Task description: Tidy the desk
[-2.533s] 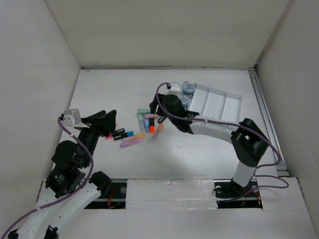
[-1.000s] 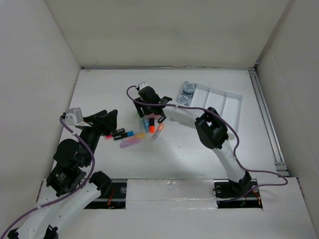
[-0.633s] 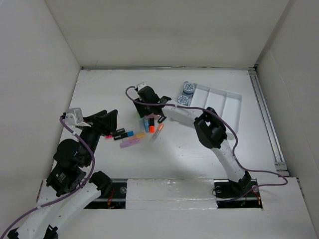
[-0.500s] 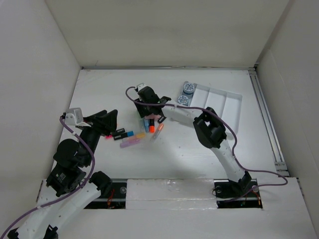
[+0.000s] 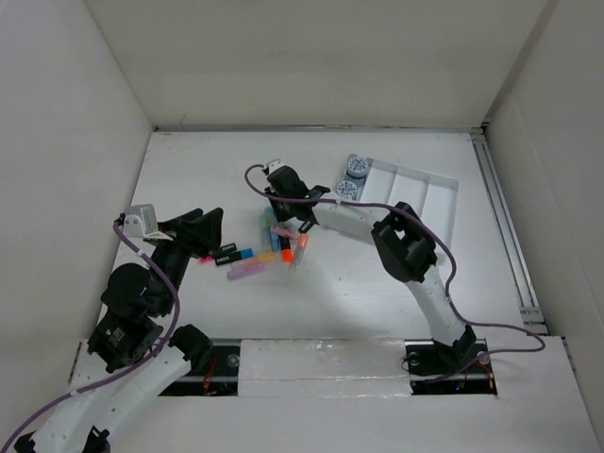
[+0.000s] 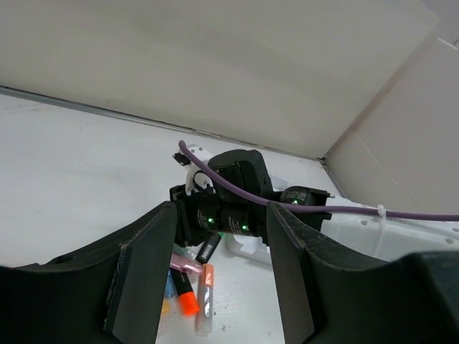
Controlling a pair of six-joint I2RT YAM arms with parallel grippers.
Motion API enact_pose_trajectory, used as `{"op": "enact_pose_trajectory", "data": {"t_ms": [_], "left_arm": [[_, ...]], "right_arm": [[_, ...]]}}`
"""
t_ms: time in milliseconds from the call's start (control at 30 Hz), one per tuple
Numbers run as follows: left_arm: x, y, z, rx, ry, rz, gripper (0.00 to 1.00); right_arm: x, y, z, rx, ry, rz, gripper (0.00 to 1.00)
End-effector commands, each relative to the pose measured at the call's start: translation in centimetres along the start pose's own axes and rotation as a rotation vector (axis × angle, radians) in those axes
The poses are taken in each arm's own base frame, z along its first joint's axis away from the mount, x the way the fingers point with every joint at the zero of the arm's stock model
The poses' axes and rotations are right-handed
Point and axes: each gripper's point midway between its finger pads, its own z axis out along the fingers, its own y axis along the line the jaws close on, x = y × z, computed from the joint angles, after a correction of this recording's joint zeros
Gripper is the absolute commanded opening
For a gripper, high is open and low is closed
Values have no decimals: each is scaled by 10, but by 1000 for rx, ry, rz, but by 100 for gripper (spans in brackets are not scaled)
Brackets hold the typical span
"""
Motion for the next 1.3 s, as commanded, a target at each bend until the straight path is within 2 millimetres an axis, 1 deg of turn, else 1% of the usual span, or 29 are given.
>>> {"op": "enact_pose_trajectory", "data": {"t_ms": [0,67,100,167,200,233,300,333,367,400,433,467,500,533,567,600,633,667,700,767,800,933,967,1000,1033,1067,1167,1233,1267], "left_arm": [[-8,-5,1,25,-37,-4,49],[-7,-5,1,25,-37,-6,49],[-8,-5,1,26,-39,-5,49],[-7,-5,1,25,-36,-4,49],[-8,-5,1,26,-38,-5,49],[-8,-4,1,25,-39,-5,49],[-8,-5,0,27,-41,-6,49],[-8,-5,0,28,-39,-5,49],[-9,-5,0,28,-43,-7,49],[-8,-5,0,29,-38,-5,49],[-9,-5,0,30,-41,-7,49],[-9,-6,0,32,-40,-7,49],[-8,-6,0,34,-38,-9,49],[-9,-6,0,35,-39,-6,49],[-8,-7,0,36,-38,-8,49],[-8,-7,0,38,-38,-8,49],[-8,-6,0,36,-38,-9,49],[-8,-7,0,38,-39,-9,49],[-9,-7,0,39,-39,-8,49],[-6,-7,1,36,-31,-5,49],[-6,-7,2,37,-32,-6,49],[-5,-6,3,29,-29,-2,49],[-5,-6,3,32,-28,-2,49],[-5,-6,3,32,-28,-2,49],[-5,-7,4,31,-27,-1,49],[-5,-7,4,31,-25,-1,49],[-5,-6,3,29,-29,-3,49],[-5,-6,3,30,-27,-1,49],[-6,-6,2,30,-32,-3,49]], "right_arm": [[-57,4,-42,-48,-169,101,17],[-77,0,-57,-54,-244,144,14],[-94,2,-76,-73,-295,184,13],[-101,-5,-89,-76,-345,233,8],[-105,-19,-95,-62,-358,285,7],[-119,-23,-114,-79,-424,315,5],[-129,-44,-131,-69,-489,400,5],[-141,-52,-154,-71,-539,432,5],[-127,-67,-154,-28,-536,464,5],[-128,-76,-163,-21,-562,521,5],[-134,-98,-174,-3,-613,568,5],[-124,-111,-185,5,-621,599,5],[-122,-123,-190,8,-635,662,5],[-120,-151,-197,45,-661,710,5],[-117,-165,-205,69,-683,743,5],[-102,-179,-201,91,-673,788,5],[-94,-192,-198,113,-665,816,5],[-86,-216,-196,145,-658,849,6],[-73,-226,-184,161,-617,879,6],[-60,-248,-172,175,-566,905,6],[-47,-256,-158,196,-523,928,6],[-33,-290,-143,242,-501,1004,6],[-30,-297,-138,243,-482,1024,11],[-28,-297,-137,245,-474,1031,11],[-27,-303,-135,253,-474,1041,20],[-30,-302,-135,245,-477,1039,41],[-37,-302,-142,243,-496,1033,66],[-37,-302,-145,244,-501,1034,69],[-43,-301,-154,241,-522,1030,70]]}}
